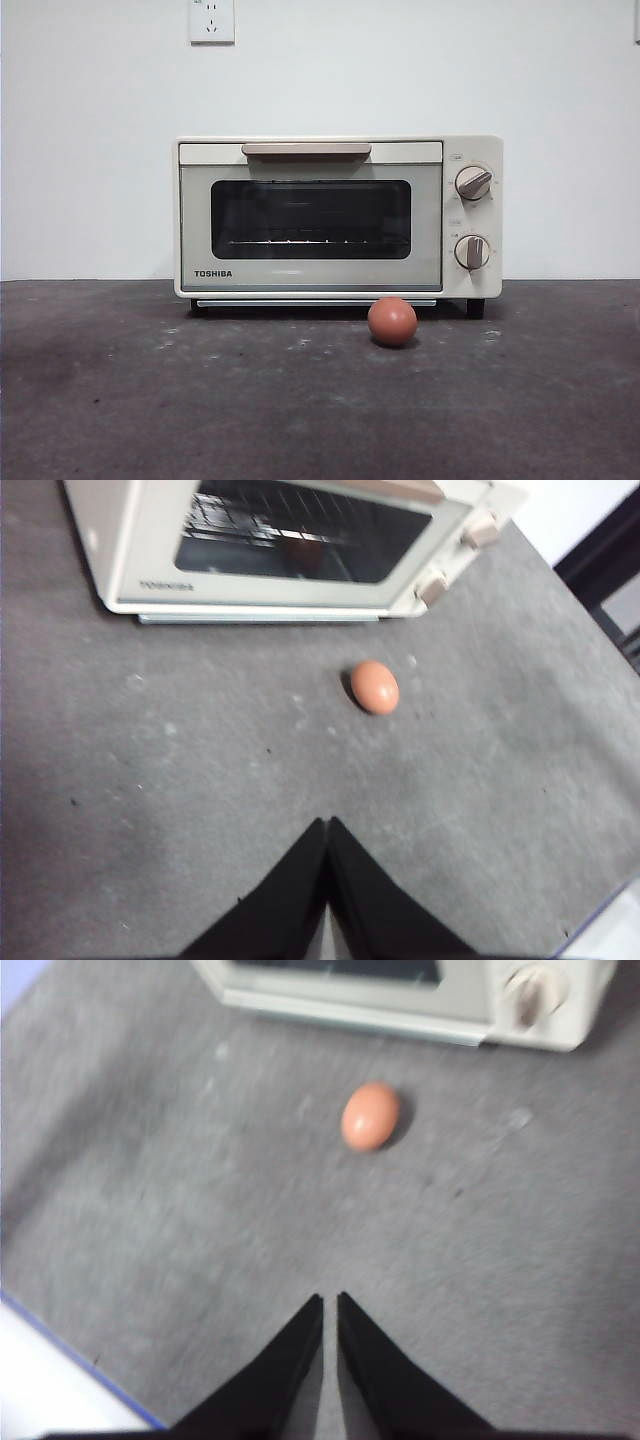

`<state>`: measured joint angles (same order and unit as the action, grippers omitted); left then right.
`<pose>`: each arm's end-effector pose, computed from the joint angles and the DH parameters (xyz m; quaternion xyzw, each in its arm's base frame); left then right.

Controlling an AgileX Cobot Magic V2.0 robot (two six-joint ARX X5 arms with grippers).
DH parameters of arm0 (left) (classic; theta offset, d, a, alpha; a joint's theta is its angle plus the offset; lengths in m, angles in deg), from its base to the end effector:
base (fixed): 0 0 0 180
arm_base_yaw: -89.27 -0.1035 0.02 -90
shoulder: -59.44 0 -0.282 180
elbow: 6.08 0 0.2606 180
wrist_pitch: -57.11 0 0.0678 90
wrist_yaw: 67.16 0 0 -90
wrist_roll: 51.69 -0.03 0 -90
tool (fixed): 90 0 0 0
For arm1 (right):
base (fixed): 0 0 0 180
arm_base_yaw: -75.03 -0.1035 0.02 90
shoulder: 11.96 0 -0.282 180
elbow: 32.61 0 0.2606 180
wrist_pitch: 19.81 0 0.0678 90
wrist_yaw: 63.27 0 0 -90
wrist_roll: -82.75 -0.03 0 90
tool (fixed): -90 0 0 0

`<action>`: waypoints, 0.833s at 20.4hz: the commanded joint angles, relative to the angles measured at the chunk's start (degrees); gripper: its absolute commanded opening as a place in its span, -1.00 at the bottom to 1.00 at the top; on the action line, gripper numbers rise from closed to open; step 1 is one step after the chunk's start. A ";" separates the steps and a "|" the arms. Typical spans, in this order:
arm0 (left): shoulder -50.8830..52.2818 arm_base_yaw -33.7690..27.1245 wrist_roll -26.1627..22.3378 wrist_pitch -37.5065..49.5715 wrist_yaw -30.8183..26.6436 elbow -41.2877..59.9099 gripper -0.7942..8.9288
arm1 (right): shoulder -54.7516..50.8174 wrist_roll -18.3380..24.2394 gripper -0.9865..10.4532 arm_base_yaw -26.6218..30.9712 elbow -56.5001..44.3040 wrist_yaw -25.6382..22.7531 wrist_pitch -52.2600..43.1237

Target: Eggoven

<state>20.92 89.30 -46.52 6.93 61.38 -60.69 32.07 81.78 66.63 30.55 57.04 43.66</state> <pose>0.1253 -0.0188 0.3002 -0.1373 0.2907 -0.3030 0.8971 0.1269 0.0340 0.3194 0.0791 0.3731 0.3038 0.8731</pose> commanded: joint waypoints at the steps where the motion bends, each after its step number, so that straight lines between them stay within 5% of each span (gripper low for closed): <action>1: -0.46 0.55 -1.60 0.20 0.33 -1.07 -0.82 | 1.70 1.64 -0.81 -1.73 1.09 0.28 -0.61; 5: -0.44 0.74 -1.66 0.24 0.33 -1.07 -0.82 | 3.91 -0.83 -0.14 -3.85 1.09 0.07 -4.44; 10: -0.44 0.74 -1.64 0.33 0.33 -1.07 -0.82 | 8.22 -6.19 -0.13 -7.63 1.11 -0.96 -12.81; 17: -0.44 0.74 -1.64 0.42 0.33 -1.07 -0.82 | 24.94 -13.20 -0.13 -18.80 2.14 -15.30 -29.03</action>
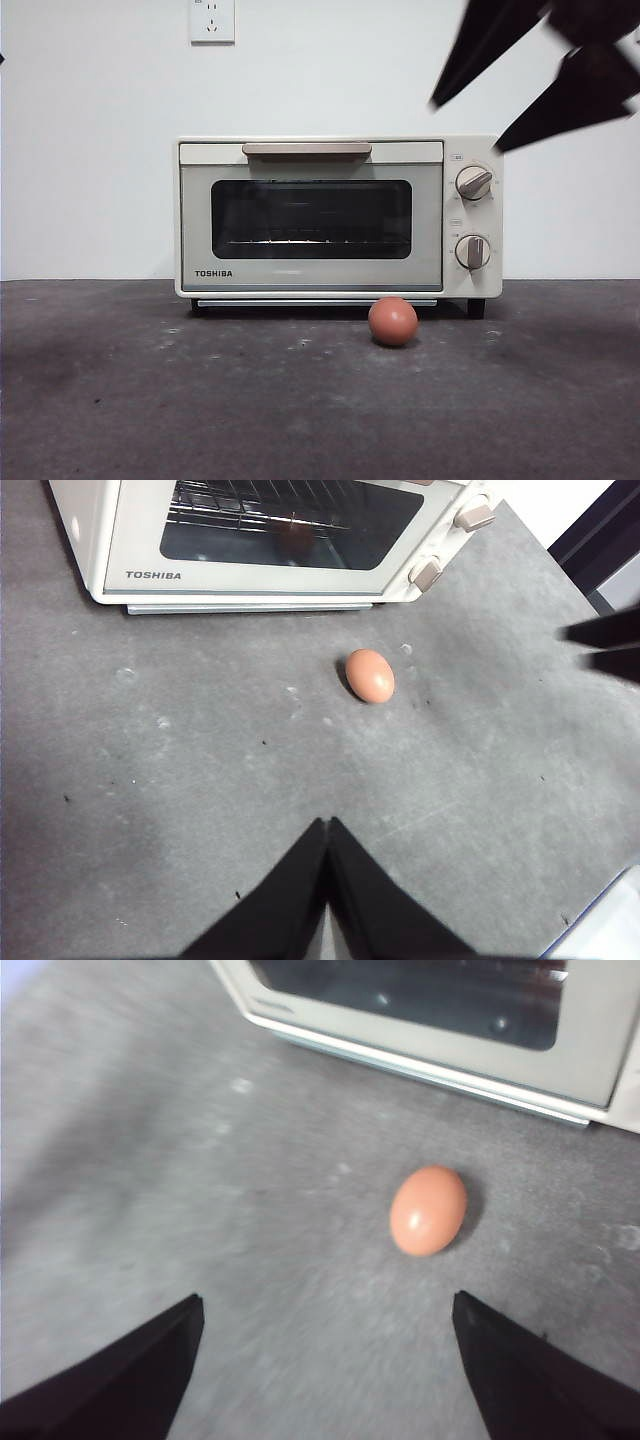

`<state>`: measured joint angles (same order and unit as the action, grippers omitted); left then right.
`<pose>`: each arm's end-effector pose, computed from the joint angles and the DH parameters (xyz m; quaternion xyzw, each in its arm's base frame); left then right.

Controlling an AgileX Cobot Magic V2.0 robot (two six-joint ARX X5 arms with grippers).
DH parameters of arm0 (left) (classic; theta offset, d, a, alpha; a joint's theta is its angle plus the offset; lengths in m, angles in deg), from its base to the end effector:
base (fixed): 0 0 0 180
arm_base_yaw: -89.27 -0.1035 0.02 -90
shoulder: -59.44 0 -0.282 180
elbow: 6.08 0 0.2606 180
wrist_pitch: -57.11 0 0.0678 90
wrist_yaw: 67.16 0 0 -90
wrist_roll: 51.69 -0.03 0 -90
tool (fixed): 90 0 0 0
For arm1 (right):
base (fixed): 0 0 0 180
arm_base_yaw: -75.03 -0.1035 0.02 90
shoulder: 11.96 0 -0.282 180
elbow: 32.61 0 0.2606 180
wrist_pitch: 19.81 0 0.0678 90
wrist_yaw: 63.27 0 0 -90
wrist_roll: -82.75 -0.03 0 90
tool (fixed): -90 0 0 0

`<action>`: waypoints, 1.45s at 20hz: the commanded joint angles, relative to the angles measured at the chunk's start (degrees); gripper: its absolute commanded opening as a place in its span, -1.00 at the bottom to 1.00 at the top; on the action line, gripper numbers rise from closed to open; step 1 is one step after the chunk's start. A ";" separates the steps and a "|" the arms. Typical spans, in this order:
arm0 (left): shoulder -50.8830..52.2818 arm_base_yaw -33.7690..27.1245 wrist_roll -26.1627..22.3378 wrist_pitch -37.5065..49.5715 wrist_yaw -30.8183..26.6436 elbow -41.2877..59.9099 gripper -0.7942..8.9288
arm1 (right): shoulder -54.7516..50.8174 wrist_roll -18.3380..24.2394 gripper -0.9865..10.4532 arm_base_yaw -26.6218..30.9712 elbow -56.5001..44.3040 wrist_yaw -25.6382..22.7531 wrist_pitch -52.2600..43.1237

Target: Eggoven

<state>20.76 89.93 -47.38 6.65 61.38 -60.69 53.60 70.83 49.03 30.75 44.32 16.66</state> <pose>0.1254 -0.0201 0.2995 -0.1301 0.2926 -0.3096 0.8954 0.2108 0.1129 0.2900 0.0668 0.3648 0.3142 0.8739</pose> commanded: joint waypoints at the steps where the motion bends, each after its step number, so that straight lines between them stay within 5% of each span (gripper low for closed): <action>1: -0.28 0.11 -0.79 0.72 0.33 -1.07 -0.82 | 6.08 -2.67 -0.13 -1.92 2.93 -4.74 -2.97; 11: -0.28 0.11 -0.79 0.70 0.33 -1.07 -0.82 | 29.55 -2.84 -0.13 -6.45 14.60 -15.69 -4.31; 29: -0.28 0.11 -0.79 0.87 0.33 -1.07 -0.82 | 41.09 -4.04 -0.16 -6.49 14.58 -17.66 -11.34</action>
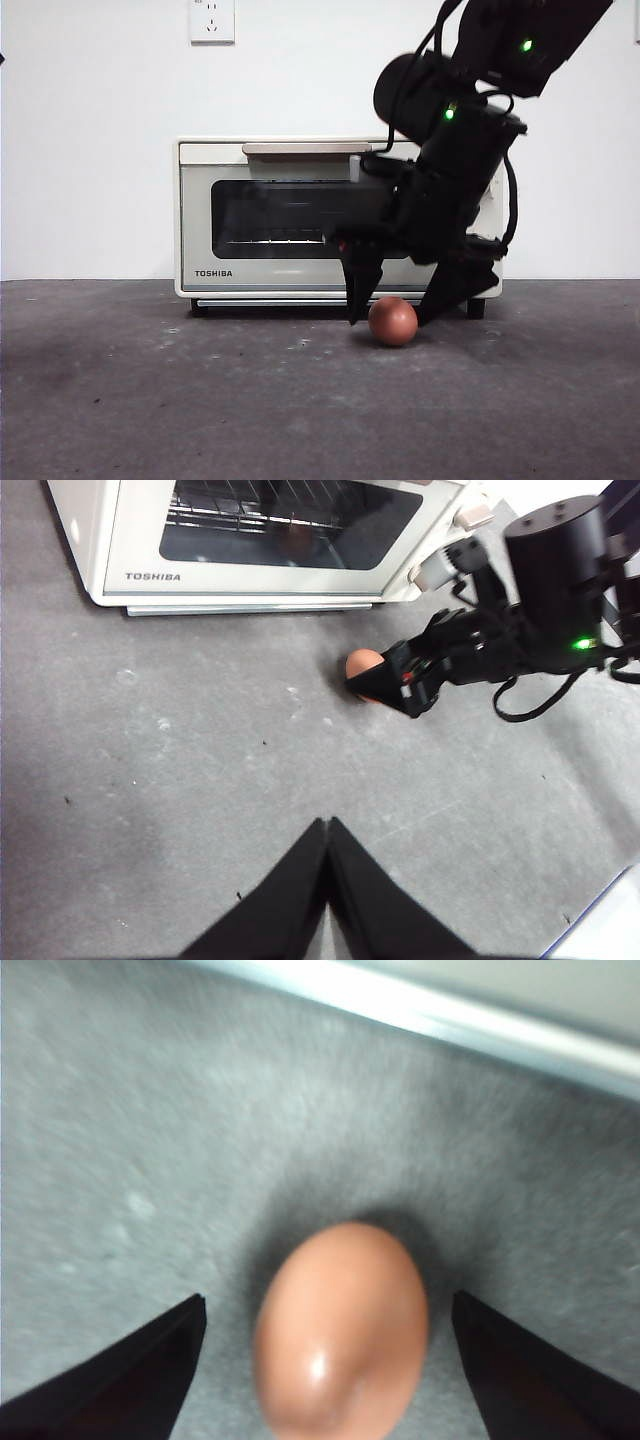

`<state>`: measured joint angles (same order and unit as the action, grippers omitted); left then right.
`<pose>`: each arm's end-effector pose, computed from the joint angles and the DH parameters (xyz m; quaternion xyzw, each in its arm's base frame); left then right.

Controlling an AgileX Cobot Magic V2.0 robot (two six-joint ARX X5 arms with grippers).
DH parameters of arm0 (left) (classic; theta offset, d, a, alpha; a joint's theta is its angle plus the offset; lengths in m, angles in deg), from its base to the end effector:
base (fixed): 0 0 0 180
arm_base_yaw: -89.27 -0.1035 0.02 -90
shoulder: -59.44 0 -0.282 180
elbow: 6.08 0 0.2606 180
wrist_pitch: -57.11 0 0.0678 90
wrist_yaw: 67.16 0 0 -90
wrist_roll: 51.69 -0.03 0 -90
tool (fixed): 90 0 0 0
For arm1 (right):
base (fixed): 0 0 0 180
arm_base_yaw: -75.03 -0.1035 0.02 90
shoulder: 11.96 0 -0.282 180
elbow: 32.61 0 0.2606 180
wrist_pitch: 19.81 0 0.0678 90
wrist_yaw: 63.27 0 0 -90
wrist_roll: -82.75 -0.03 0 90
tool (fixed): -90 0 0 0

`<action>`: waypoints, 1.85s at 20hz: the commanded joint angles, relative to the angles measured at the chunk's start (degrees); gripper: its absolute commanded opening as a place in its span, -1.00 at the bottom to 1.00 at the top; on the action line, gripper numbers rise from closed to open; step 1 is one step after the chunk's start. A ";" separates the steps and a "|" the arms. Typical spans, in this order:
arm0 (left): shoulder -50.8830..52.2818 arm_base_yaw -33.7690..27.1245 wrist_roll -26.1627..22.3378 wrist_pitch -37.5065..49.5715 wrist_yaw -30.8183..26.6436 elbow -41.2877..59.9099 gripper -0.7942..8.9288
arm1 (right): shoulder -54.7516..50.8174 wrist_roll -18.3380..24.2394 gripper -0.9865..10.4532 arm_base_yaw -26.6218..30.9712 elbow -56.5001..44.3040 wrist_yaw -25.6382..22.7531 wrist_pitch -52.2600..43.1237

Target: Eggoven

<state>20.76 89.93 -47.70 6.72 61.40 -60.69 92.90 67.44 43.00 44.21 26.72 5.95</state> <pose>0.1255 -0.0201 0.2996 -0.1275 0.2911 -0.3106 0.8958 0.3222 0.2016 0.1746 -0.0096 0.4638 0.1858 0.8662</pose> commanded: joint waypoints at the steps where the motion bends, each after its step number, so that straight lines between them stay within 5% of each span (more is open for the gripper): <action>1: -0.28 0.11 -0.46 0.90 0.31 -1.07 -0.82 | 2.29 -0.66 -0.16 -0.48 1.11 -0.09 -0.90; 16: -0.31 0.11 -0.48 1.16 0.31 -1.07 -0.82 | 2.40 -1.22 -0.83 -0.35 1.09 -2.89 -0.61; 27: -5.60 5.11 4.31 13.18 -1.09 -1.95 -0.82 | -10.38 0.68 -0.82 -1.16 1.11 0.20 6.67; 33: -20.70 15.37 3.74 22.84 -11.02 -12.55 -0.82 | -26.60 4.52 -0.82 -2.34 1.11 0.13 15.87; 37: -34.84 18.93 2.34 26.60 -12.04 -23.08 -0.82 | -36.63 5.95 -0.82 -2.34 1.11 -0.02 19.37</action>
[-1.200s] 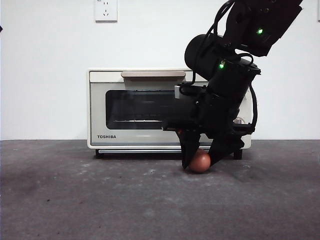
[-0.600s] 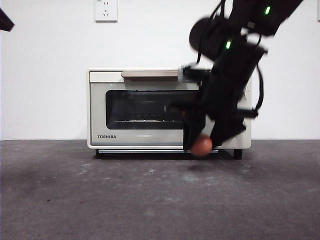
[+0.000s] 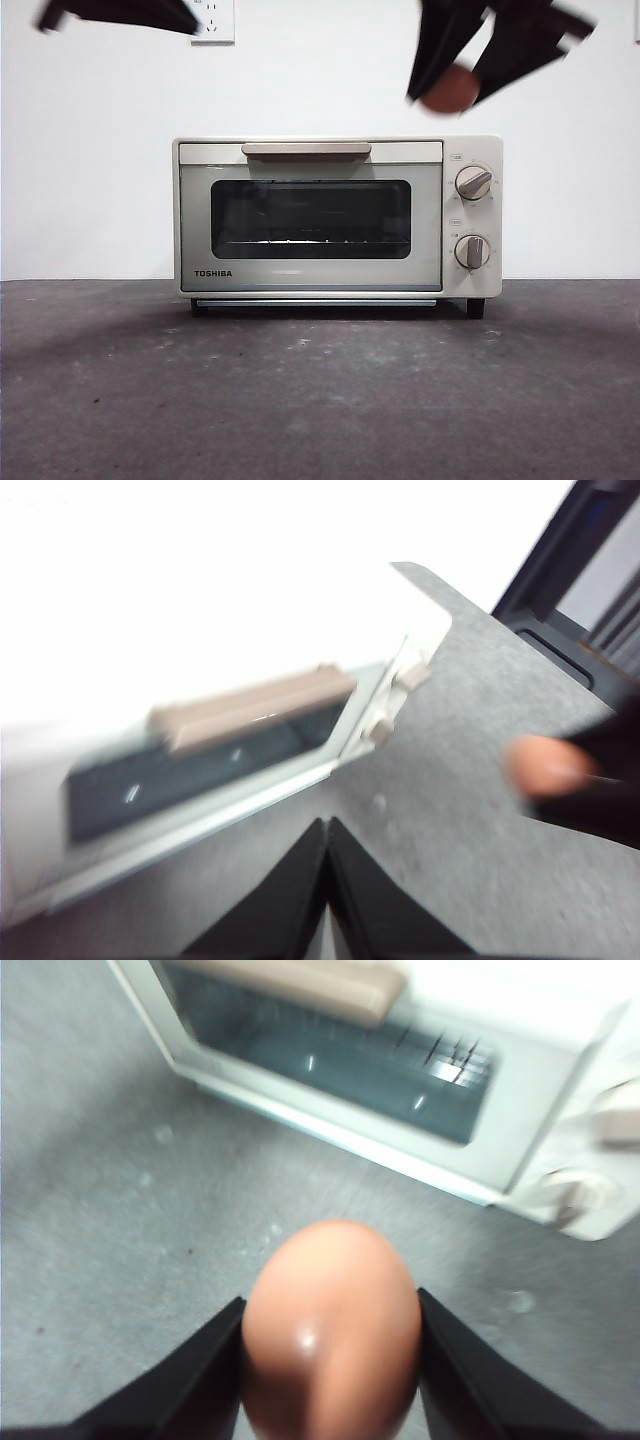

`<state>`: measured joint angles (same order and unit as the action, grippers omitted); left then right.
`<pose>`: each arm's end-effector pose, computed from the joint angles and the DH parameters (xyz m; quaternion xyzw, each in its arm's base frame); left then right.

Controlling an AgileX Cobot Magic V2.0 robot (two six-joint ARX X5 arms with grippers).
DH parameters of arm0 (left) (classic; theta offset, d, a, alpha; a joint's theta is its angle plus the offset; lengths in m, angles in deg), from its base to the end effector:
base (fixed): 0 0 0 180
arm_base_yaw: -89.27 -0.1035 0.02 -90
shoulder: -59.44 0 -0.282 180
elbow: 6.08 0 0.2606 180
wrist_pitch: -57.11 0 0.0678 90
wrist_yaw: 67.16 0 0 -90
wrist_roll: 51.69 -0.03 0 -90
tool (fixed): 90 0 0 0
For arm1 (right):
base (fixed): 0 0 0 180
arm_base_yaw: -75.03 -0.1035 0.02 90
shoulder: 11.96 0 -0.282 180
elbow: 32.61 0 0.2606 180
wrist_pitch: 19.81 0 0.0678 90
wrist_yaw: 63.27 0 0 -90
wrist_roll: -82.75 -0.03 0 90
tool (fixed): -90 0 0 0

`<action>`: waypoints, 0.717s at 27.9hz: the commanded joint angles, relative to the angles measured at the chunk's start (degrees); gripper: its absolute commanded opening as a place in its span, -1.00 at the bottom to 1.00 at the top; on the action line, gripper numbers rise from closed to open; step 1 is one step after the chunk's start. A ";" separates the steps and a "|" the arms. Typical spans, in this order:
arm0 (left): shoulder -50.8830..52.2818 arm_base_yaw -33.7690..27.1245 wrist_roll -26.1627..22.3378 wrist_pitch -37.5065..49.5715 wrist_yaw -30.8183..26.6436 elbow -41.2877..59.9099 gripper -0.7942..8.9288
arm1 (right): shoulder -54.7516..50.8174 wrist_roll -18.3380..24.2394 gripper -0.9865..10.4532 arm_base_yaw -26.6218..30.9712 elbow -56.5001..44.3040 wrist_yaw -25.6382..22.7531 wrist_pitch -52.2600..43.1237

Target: Eggoven

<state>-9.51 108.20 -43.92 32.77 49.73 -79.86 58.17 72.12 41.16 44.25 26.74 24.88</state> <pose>0.2486 -0.0996 0.3570 -0.0732 0.1946 -0.3713 0.9049 0.2159 0.1449 0.3391 -0.0105 0.3353 0.2455 0.9095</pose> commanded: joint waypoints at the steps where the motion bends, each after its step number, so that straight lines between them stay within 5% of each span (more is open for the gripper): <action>1: -7.02 1.03 -1.88 0.52 -0.44 -5.92 -0.82 | -3.58 1.44 -0.82 -0.50 1.07 -0.04 1.01; 10: -22.29 2.97 -4.39 0.33 -3.10 -18.32 -0.82 | -13.51 3.41 -0.82 -0.50 1.07 -0.11 4.09; 20: -26.93 4.96 -7.08 3.80 -7.61 -19.56 -0.82 | -17.44 3.93 -0.82 -0.48 1.07 -1.73 5.01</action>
<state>-35.19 112.79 -49.52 35.94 42.34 -97.89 40.36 75.46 41.16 44.25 25.19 30.24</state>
